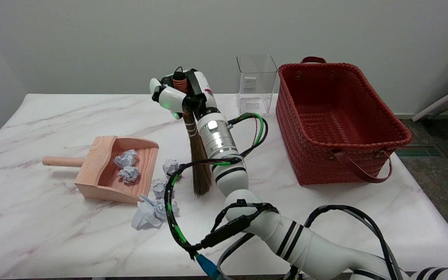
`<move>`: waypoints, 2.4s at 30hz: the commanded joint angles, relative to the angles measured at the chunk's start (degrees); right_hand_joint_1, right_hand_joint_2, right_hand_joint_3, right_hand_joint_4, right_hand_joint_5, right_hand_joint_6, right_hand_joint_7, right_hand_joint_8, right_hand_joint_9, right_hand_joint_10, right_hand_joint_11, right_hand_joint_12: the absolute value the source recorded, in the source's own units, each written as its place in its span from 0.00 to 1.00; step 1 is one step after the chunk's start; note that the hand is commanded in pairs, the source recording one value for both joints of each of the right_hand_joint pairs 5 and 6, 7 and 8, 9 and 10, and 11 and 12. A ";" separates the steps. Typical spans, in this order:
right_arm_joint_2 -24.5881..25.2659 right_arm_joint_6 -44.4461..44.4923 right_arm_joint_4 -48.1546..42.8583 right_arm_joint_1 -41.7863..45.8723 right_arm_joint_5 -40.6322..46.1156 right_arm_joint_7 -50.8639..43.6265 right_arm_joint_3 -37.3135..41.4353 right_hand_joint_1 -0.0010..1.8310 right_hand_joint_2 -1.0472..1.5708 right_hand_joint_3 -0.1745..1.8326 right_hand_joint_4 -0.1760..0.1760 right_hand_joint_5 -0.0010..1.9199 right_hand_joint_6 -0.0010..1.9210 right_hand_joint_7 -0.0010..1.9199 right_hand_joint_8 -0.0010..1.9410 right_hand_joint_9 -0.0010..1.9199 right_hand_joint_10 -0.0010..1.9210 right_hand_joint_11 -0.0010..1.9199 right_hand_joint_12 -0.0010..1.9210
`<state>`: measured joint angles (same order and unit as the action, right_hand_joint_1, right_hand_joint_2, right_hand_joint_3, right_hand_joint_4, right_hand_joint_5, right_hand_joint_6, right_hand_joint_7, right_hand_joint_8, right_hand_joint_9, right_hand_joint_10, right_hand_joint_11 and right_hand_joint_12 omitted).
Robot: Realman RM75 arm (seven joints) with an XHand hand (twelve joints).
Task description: Sweep the paper ball into the dustpan.
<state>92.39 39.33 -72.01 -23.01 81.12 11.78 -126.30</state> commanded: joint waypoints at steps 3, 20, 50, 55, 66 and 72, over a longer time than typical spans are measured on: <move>5.03 -2.49 -0.02 2.50 4.33 1.62 -1.17 0.50 0.94 0.76 0.50 1.00 1.00 1.00 0.99 1.00 1.00 0.96 0.96; 12.75 -15.74 30.37 -20.41 4.25 34.36 -0.21 0.50 0.82 0.83 0.50 1.00 1.00 1.00 0.99 1.00 1.00 0.97 0.97; 8.09 -19.46 25.63 -22.99 -2.03 38.19 0.03 0.51 0.80 0.62 0.50 1.00 1.00 1.00 0.99 1.00 1.00 0.98 0.98; 4.34 -15.83 20.78 -21.19 -5.77 38.18 0.11 0.50 0.86 0.59 0.50 1.00 1.00 1.00 0.99 1.00 1.00 0.98 0.98; 2.01 -14.57 8.82 -17.25 -5.18 35.21 1.07 0.50 0.90 0.67 0.50 1.00 1.00 1.00 0.99 1.00 1.00 0.97 0.97; 0.91 -13.95 3.13 -13.61 -2.02 34.82 1.31 0.50 0.91 0.69 0.50 1.00 1.00 1.00 0.99 1.00 1.00 0.97 0.96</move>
<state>97.95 22.67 -54.02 -43.36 77.69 48.64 -125.90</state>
